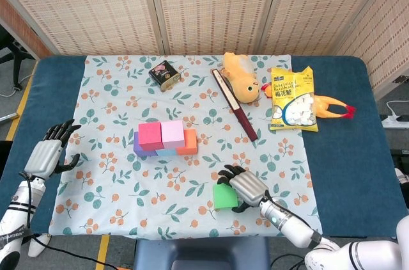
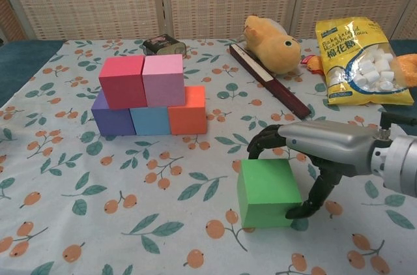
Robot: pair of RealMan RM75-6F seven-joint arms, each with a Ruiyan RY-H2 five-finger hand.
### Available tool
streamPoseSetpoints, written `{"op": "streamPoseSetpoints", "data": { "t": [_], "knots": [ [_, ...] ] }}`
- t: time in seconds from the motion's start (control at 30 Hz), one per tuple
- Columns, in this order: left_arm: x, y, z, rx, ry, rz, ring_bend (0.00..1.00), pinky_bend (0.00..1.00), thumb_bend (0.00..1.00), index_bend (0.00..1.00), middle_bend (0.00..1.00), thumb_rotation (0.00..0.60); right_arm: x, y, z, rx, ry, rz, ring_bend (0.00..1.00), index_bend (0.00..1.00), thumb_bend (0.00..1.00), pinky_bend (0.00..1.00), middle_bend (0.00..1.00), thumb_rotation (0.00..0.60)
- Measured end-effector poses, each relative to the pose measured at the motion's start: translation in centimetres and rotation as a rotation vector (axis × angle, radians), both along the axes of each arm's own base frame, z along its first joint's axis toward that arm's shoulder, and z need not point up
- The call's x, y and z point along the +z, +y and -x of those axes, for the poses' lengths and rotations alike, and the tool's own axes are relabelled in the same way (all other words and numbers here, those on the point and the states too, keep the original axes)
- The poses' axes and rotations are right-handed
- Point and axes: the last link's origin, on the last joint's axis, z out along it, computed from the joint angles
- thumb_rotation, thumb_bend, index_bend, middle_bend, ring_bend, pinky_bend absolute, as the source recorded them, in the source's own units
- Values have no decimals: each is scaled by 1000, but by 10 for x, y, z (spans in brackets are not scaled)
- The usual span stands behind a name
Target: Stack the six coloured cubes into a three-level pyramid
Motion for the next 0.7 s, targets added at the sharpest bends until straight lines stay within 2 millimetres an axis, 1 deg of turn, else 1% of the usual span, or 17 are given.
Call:
{"op": "streamPoseSetpoints", "data": {
  "t": [0.1, 0.2, 0.47, 0.5, 0.57, 0.7],
  "knots": [
    [0, 0, 0, -2, -5, -2, 0, 0, 440, 132, 0, 599, 0, -2, -1, 6, -7, 25, 0, 444, 109, 125, 118, 593],
    [0, -1, 0, -6, 2, 1, 0, 0, 437, 131, 0, 600, 4, -7, -4, 11, -32, 60, 0, 460, 116, 125, 119, 591],
    [-1, -2, -1, -13, 24, 11, 0, 0, 436, 132, 0, 600, 32, -20, -15, 29, -81, 105, 0, 466, 116, 124, 119, 593],
    [-1, -2, -1, -14, 26, 9, 0, 0, 436, 132, 0, 600, 36, -22, -17, 30, -88, 109, 0, 466, 116, 124, 120, 593],
    [-3, -2, -3, -24, 41, 8, 0, 0, 436, 132, 0, 599, 52, -31, -26, 36, -117, 127, 0, 464, 116, 124, 124, 593],
    [-6, -5, -7, -39, 62, 12, 0, 0, 435, 131, 0, 599, 91, -57, -50, 52, -171, 149, 0, 461, 117, 124, 134, 592]
  ]
}}
